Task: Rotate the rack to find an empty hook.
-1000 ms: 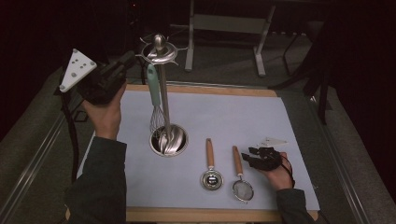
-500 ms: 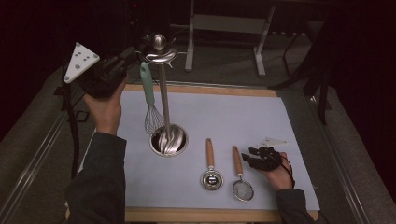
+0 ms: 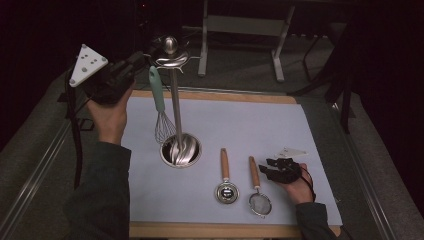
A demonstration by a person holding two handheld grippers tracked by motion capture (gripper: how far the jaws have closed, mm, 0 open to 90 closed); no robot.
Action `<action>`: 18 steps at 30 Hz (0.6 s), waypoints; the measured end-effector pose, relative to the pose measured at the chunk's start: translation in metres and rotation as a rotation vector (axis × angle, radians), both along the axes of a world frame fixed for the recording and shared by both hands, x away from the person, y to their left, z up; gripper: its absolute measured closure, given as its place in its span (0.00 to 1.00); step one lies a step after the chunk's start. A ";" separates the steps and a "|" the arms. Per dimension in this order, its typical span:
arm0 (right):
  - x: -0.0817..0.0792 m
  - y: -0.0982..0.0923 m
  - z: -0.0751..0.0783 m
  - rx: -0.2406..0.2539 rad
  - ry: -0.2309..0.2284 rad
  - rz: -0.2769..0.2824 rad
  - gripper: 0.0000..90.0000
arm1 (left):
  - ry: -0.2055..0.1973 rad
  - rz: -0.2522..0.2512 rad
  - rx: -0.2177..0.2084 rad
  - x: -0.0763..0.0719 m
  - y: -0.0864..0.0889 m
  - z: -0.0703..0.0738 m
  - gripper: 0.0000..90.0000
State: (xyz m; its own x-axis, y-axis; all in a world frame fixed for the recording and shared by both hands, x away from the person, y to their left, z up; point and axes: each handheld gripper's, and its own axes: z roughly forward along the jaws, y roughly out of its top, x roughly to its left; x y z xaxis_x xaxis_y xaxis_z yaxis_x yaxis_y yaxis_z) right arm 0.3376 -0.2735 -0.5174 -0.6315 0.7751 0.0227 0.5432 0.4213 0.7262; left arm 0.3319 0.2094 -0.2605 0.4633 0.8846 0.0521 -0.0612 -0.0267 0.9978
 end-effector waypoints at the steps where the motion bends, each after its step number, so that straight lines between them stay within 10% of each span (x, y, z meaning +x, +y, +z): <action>1: 0.000 0.000 0.000 -0.001 0.000 0.002 0.61 | 0.001 -0.002 -0.001 0.001 0.000 0.000 1.00; 18: 0.000 -0.001 0.000 -0.002 -0.002 0.000 0.61 | 0.027 0.009 0.052 0.002 0.003 -0.001 1.00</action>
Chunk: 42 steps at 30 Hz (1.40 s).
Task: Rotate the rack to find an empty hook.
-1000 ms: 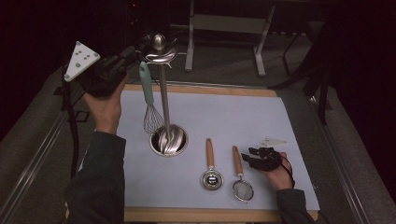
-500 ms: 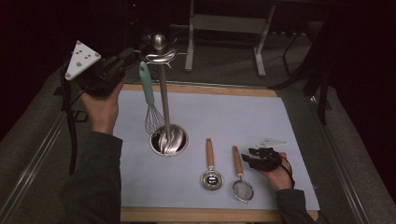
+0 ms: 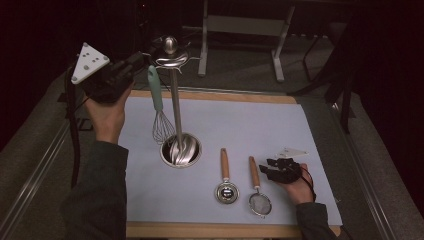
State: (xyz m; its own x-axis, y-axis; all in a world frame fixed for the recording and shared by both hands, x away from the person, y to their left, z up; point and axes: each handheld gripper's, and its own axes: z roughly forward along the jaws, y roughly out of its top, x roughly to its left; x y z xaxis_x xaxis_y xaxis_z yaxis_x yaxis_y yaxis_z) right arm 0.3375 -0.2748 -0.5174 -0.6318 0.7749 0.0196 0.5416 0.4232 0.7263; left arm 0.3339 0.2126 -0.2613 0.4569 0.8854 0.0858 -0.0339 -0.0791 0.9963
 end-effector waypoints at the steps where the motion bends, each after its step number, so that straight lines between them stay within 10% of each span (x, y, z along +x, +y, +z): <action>1: 0.000 0.000 0.000 -0.001 -0.001 0.001 0.61 | 0.001 0.000 0.004 0.000 0.001 -0.002 1.00; 14: 0.000 0.001 -0.002 -0.005 0.002 0.005 0.61 | 0.066 0.001 0.056 -0.008 0.010 -0.030 1.00; 42: -0.001 -0.001 0.001 0.004 -0.007 -0.007 0.61 | 0.298 0.045 0.063 -0.048 0.027 -0.164 0.95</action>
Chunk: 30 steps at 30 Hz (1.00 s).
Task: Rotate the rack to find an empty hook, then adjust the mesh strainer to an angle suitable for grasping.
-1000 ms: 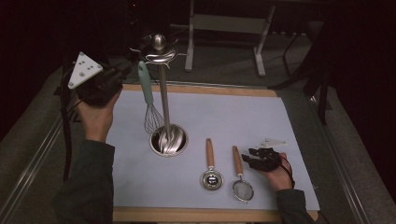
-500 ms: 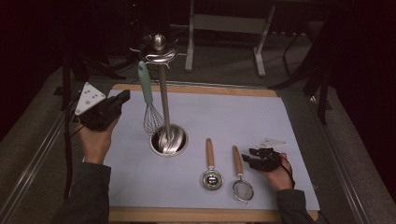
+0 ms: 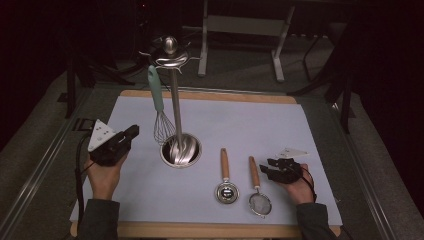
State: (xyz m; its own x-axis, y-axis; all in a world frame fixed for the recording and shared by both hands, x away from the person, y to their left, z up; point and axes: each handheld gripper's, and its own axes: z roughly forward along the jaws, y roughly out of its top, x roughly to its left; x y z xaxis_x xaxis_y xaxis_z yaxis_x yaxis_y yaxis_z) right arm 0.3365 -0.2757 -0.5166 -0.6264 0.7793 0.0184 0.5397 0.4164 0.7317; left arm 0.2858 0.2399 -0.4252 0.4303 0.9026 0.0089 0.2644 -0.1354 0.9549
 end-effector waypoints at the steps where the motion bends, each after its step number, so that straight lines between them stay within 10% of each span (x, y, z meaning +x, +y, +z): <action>1: 0.000 0.000 0.000 -0.001 -0.004 0.004 0.61 | 0.009 0.002 0.000 0.000 0.000 -0.005 0.94; 17: -0.002 0.003 0.003 0.009 -0.010 0.004 0.61 | 0.154 0.053 -0.027 -0.008 0.010 -0.081 0.84; 30: -0.006 0.009 0.012 0.006 -0.024 0.023 0.61 | 0.259 0.090 -0.002 -0.010 0.011 -0.113 0.76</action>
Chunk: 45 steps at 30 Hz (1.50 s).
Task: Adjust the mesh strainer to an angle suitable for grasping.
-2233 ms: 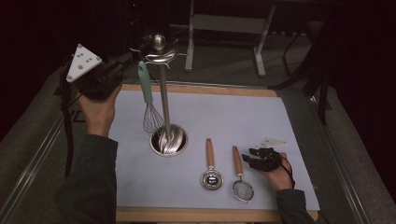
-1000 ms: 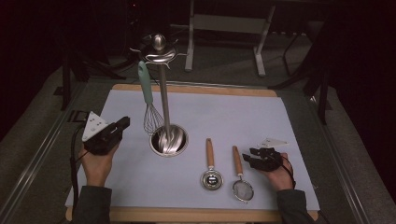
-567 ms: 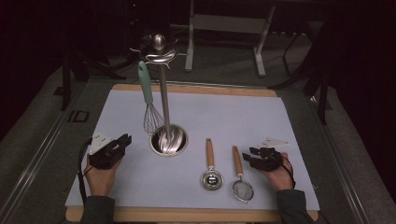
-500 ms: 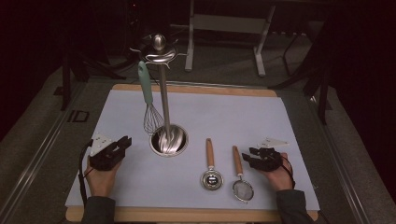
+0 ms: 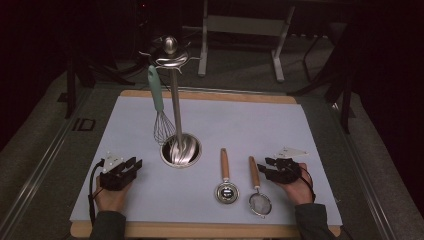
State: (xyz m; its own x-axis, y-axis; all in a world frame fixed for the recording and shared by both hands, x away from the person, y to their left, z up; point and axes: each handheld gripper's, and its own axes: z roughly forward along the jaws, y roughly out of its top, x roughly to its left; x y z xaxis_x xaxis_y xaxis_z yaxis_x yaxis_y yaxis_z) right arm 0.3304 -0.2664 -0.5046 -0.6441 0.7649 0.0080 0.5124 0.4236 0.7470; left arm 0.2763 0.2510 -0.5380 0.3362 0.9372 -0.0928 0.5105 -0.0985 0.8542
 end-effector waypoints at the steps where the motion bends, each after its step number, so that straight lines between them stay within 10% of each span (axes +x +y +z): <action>1: 0.000 0.000 0.000 0.000 0.000 0.000 0.61 | 0.000 0.000 0.000 0.000 0.000 0.000 0.76; 31: -0.013 0.005 0.008 -0.044 0.052 0.025 0.69 | 0.008 -0.003 0.007 0.000 -0.001 -0.001 0.74; 45: -0.018 0.001 -0.004 0.098 0.177 0.045 0.70 | 0.002 -0.007 0.015 0.000 -0.002 -0.001 0.74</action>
